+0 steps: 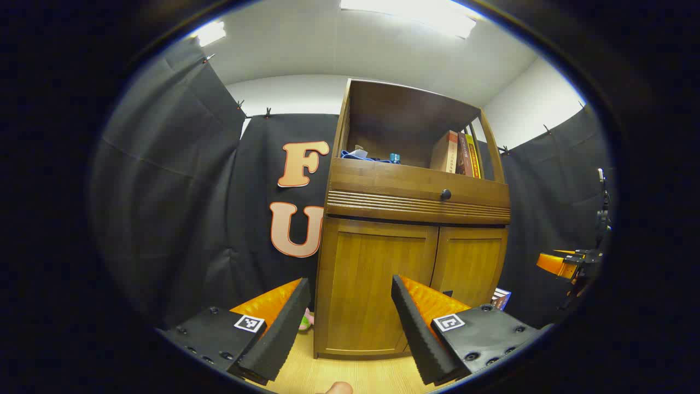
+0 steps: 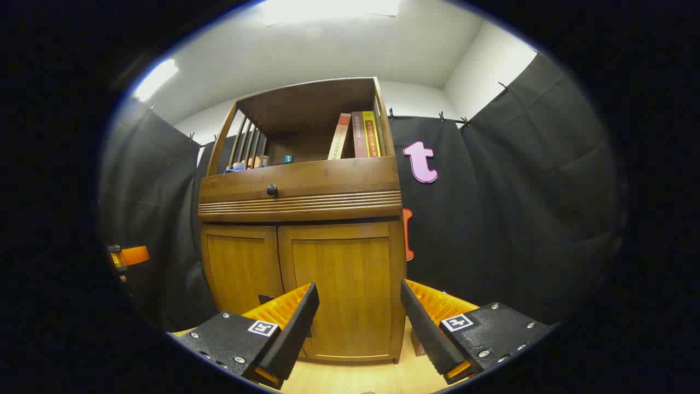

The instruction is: Open the right door of the double-door shoe cabinet with the right hand, and open the left door with the left hand.

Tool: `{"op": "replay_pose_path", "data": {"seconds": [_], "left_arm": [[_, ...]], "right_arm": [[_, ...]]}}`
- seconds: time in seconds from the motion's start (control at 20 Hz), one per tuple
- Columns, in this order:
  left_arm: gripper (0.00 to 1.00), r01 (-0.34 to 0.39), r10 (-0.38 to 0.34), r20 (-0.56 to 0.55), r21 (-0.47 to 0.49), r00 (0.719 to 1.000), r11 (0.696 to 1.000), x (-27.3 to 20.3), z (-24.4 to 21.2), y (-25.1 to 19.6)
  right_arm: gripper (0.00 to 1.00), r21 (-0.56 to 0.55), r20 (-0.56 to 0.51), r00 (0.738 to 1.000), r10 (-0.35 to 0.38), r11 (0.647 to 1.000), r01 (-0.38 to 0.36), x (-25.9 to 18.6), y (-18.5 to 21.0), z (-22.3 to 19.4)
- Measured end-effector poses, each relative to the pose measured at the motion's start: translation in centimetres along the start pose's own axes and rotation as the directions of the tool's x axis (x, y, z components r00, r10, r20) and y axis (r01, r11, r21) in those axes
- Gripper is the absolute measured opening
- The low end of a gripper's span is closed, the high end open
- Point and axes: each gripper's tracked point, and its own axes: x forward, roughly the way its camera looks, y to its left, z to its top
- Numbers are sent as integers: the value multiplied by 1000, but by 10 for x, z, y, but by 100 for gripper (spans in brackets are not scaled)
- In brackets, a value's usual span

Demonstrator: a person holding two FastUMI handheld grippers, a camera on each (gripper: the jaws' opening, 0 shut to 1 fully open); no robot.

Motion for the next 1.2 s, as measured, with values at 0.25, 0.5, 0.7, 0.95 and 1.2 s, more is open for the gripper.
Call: {"op": "replay_pose_path", "data": {"seconds": [0.25, 0.5, 0.7, 0.95, 1.2], "left_arm": [[94, 4, -4, 3, 13, 1000, 1000, 1, 2, -3], [94, 4, -3, -12, 21, 1000, 1000, 3, -1, 0], [95, 9, -8, -22, 22, 1000, 1000, 2, -4, 0], [95, 27, -26, -22, 22, 999, 999, 0, -4, -3], [94, 28, -27, -27, 29, 999, 999, -2, -5, -2]], "right_arm": [[100, -24, -7, 1000, 27, 999, -27, -1, 10, -1], [100, -38, -26, 999, 28, 999, -29, 0, 12, -6], [93, -34, -23, 999, 34, 999, -35, -3, 16, -4], [93, -38, -30, 999, 39, 998, -40, -3, 21, -7], [93, -49, -57, 997, 51, 997, -54, 0, 30, -24]]}}
